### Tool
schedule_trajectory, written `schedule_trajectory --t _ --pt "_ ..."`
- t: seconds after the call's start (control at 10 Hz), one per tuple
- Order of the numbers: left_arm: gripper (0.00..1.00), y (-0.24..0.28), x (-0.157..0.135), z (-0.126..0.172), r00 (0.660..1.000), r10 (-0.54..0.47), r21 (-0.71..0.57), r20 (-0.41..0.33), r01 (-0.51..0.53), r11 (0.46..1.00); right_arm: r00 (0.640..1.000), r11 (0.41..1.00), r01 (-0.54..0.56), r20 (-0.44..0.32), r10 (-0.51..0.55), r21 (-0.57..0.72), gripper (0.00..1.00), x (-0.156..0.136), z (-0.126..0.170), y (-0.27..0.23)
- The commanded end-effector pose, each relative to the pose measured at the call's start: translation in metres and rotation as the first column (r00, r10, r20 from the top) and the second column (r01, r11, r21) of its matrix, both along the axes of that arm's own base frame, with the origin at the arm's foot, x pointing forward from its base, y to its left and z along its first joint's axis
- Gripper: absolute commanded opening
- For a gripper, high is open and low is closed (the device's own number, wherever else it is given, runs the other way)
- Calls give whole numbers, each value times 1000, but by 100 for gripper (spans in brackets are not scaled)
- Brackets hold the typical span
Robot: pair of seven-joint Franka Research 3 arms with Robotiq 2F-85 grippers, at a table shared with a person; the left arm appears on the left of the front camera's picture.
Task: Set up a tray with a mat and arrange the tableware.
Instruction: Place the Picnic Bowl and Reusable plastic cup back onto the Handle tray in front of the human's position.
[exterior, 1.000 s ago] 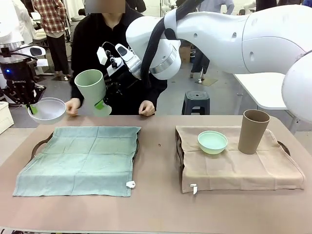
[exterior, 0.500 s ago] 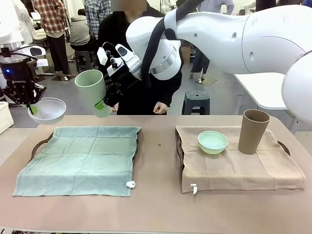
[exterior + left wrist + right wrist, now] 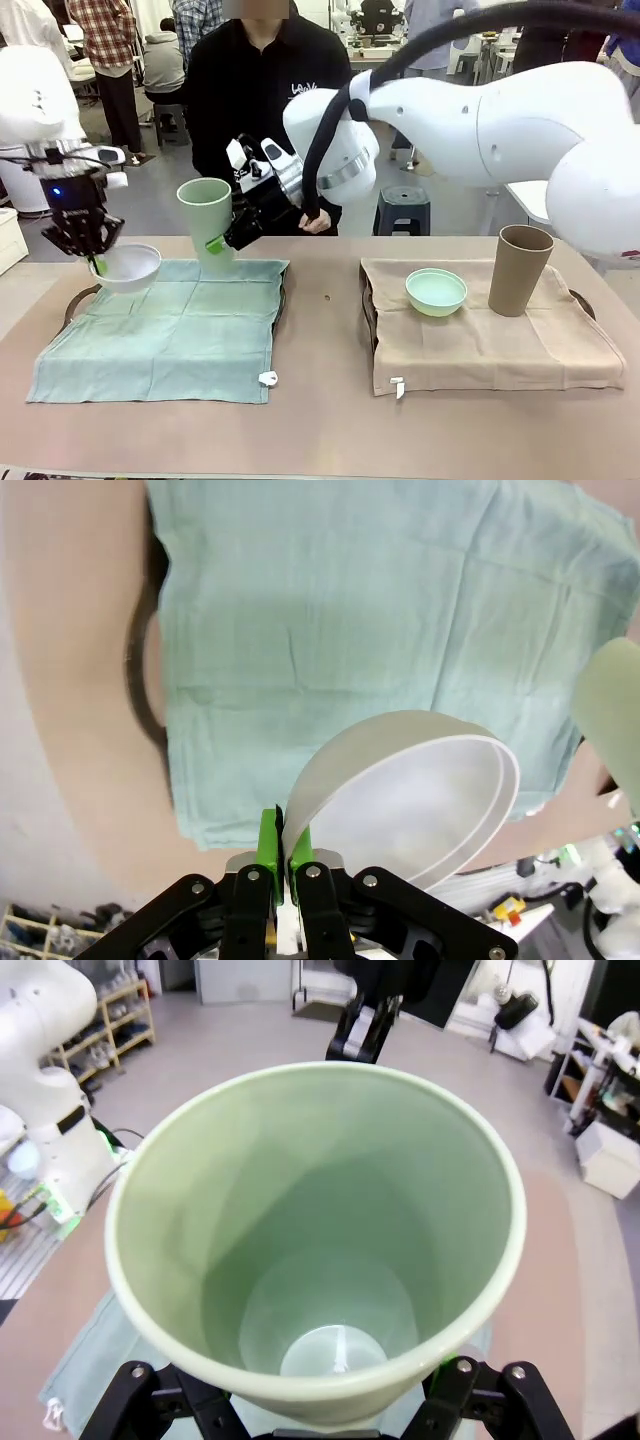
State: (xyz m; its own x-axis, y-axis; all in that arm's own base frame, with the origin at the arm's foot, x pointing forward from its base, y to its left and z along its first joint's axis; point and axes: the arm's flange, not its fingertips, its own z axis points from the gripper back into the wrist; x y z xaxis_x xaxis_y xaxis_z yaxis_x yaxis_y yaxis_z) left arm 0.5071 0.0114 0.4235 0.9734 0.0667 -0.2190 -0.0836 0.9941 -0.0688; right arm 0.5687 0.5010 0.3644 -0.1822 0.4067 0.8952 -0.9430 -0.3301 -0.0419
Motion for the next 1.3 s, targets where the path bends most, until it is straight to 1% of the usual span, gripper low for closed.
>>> schedule_trajectory --t 0.0,0.1,0.2,0.3,0.4,0.5,0.6,0.7,0.8,1.0,1.2 --pt "4 4 17 -6 998 43 -69 -52 -46 997 1000 998 -17 -24 18 54 83 0 -2 2" --pt "4 7 19 -1 996 69 -36 -63 -71 997 999 1000 12 -33 -12 -1 83 -2 3 1" --pt "4 0 6 -16 999 18 -27 -32 -18 999 1000 1000 -2 -23 2 12 83 1 -11 -1" --pt "4 0 6 -16 999 18 -27 -32 -18 999 1000 1000 -2 -23 2 12 83 1 -11 -1" --pt "4 2 14 -22 998 34 -31 -51 -35 999 1000 1000 -1 -30 1 10 83 1 -13 0" --pt "4 3 14 -29 999 40 -50 -28 -41 998 997 1000 -5 -76 6 14 83 2 -22 -3" --pt "4 3 16 -42 999 40 -43 -12 -40 998 995 1000 1 -105 2 27 83 4 -30 -8" --pt "4 3 18 -55 999 33 -22 -10 -33 999 993 1000 1 -121 2 28 83 4 -38 -11" --pt "4 3 21 -66 1000 28 9 10 -29 1000 991 999 -12 -130 16 30 83 5 -44 -11" --pt "4 4 25 -78 999 26 30 28 -27 999 988 999 -22 -153 27 31 83 5 -56 -8" --pt "4 4 31 -82 998 10 16 58 -11 1000 984 999 -31 -175 33 15 83 8 -69 -6"
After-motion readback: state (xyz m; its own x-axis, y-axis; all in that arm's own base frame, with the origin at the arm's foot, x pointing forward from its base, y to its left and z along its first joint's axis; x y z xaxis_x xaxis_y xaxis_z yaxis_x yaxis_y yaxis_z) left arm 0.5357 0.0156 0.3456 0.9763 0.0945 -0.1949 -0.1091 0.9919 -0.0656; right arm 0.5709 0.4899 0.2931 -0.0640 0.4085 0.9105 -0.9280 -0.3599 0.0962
